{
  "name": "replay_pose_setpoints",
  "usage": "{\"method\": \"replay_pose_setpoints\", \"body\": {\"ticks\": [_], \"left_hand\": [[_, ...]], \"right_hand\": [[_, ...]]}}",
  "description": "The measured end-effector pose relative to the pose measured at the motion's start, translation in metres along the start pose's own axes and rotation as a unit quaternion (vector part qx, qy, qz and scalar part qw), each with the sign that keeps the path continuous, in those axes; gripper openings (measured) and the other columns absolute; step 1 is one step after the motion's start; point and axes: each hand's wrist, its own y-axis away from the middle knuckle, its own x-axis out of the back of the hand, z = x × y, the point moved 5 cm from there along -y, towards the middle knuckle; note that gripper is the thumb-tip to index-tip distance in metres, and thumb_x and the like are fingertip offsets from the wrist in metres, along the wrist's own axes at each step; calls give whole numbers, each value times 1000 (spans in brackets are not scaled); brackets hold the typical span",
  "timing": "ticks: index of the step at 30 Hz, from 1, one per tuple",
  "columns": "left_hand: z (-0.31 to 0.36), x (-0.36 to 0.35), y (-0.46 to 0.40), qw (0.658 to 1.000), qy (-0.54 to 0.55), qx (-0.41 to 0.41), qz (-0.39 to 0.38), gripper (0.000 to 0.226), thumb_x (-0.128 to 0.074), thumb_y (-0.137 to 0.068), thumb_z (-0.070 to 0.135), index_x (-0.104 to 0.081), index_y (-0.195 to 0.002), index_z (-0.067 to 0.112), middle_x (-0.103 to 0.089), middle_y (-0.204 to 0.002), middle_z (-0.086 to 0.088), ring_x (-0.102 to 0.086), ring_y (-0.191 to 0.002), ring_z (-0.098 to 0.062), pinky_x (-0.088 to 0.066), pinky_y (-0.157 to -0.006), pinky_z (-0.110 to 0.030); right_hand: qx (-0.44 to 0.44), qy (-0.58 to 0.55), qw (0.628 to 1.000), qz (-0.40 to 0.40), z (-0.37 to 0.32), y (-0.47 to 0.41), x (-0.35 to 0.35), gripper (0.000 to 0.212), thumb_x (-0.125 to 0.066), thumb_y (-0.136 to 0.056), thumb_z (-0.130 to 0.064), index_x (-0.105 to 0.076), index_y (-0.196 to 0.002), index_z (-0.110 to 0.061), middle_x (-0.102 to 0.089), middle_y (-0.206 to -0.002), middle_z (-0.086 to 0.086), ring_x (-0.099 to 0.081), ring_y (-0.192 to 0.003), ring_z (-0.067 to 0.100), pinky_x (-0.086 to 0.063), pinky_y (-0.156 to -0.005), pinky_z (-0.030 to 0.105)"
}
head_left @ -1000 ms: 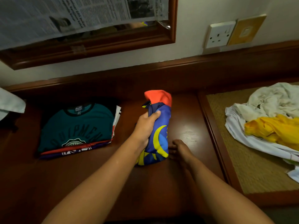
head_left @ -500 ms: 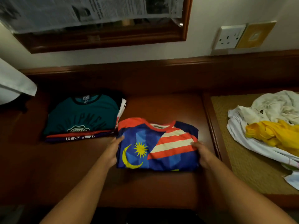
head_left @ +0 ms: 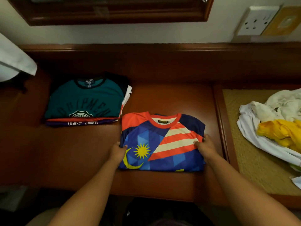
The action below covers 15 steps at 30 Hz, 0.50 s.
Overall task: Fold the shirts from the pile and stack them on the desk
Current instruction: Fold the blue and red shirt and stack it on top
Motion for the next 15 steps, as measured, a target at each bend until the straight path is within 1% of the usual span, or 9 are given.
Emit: {"method": "replay_pose_setpoints", "body": {"ticks": [1,3,5,6,8,10,12,13,15], "left_hand": [[1,1,1,1000,6,2,0,34,-63,-91,12,-55,-118,-6,-61,-118,-19,-58,-111,-35,-46,-89,-38],[1,2,4,1000,24,6,-2,13,-64,-90,11,-58,-98,3,-64,-103,-19,-61,-104,-36,-47,-84,-38],[1,3,7,999,34,3,-6,14,-68,-86,8,-54,-89,9,-65,-99,-20,-63,-100,-36,-50,-83,-41],[1,4,8,999,43,-6,-7,19,-68,-84,3,-52,-93,9,-64,-103,-21,-62,-102,-36,-50,-83,-41],[6,6,12,996,77,-49,-10,41,-63,-80,-13,-47,-114,4,-57,-114,-16,-57,-109,-30,-45,-86,-35],[15,6,15,990,88,-107,-20,66,-56,-77,-20,-36,-137,0,-46,-129,-8,-46,-119,-21,-39,-97,-33],[22,4,17,987,86,-129,-48,69,-51,-77,-16,-38,-141,7,-46,-136,-8,-46,-123,-20,-39,-103,-33],[22,2,18,987,94,-112,-65,64,-47,-79,-16,-45,-137,11,-51,-135,-11,-51,-117,-22,-44,-97,-31],[23,4,28,989,110,-58,-83,57,-42,-85,-16,-51,-134,11,-60,-122,-16,-58,-95,-24,-52,-73,-24]], "right_hand": [[-1,2,1000,-1,0,2,-1,33,-58,-93,-18,-46,-123,-21,-58,-120,7,-58,-107,27,-53,-91,49],[13,20,1000,-8,-5,11,-5,37,-57,-95,-18,-42,-128,-21,-56,-122,4,-56,-112,25,-52,-94,48],[40,39,998,-19,-7,18,-8,42,-59,-94,-17,-39,-131,-22,-54,-120,0,-53,-113,22,-51,-95,45],[48,36,998,-27,-8,22,-11,42,-58,-94,-19,-38,-130,-23,-54,-117,-2,-53,-112,21,-50,-94,42],[57,12,998,-39,-12,29,-14,40,-58,-94,-31,-39,-129,-28,-57,-114,-4,-56,-110,19,-52,-91,40],[63,-26,997,-44,-17,34,-16,46,-59,-92,-41,-38,-133,-35,-59,-118,-4,-60,-108,21,-54,-91,45],[74,-62,994,-47,-24,39,-16,47,-58,-95,-33,-37,-136,-41,-61,-119,-2,-62,-105,22,-55,-88,49],[79,-75,993,-52,-27,43,-16,47,-57,-96,-27,-36,-136,-42,-62,-118,-1,-63,-104,23,-56,-87,49],[78,-84,992,-60,-31,49,-15,54,-53,-98,-20,-31,-141,-43,-61,-121,1,-64,-102,25,-57,-83,47]]}}
